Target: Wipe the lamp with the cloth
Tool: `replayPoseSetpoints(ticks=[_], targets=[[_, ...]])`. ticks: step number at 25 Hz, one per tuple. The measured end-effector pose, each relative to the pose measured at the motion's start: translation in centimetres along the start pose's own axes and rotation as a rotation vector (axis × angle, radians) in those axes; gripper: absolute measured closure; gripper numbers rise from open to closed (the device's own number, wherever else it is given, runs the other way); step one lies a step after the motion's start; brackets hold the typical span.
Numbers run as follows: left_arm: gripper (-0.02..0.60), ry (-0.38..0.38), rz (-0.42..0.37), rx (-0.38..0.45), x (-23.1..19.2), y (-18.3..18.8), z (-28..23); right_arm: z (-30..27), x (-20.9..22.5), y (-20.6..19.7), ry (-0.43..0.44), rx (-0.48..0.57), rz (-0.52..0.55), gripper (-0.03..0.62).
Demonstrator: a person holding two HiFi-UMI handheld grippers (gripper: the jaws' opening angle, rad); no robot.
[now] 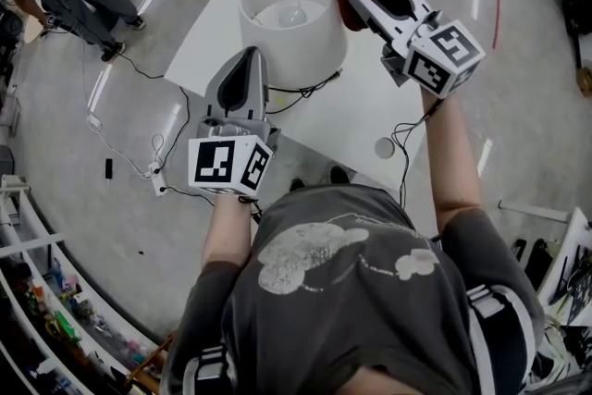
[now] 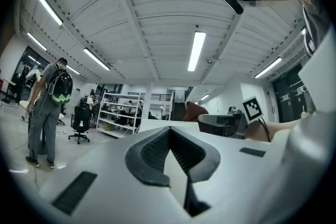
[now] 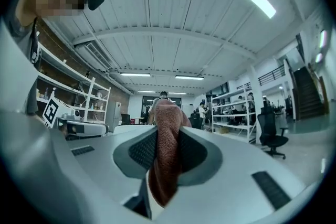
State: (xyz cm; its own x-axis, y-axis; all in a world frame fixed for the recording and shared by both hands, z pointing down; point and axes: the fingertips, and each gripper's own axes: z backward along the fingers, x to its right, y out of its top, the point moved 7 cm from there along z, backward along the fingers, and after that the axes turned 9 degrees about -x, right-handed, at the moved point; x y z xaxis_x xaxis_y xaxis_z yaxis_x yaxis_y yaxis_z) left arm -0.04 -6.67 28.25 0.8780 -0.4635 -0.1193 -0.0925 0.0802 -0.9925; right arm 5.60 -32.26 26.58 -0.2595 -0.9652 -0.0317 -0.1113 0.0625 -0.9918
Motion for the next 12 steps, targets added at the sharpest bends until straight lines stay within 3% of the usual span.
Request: replayPoseSetpoints(ticks=[12], targets=[[0.574,-0.14,0.026,-0.066,-1.1,-2.1,-0.1,1.3,-4.1,-5.9,-0.12,-0.084,-0.135,0.503]])
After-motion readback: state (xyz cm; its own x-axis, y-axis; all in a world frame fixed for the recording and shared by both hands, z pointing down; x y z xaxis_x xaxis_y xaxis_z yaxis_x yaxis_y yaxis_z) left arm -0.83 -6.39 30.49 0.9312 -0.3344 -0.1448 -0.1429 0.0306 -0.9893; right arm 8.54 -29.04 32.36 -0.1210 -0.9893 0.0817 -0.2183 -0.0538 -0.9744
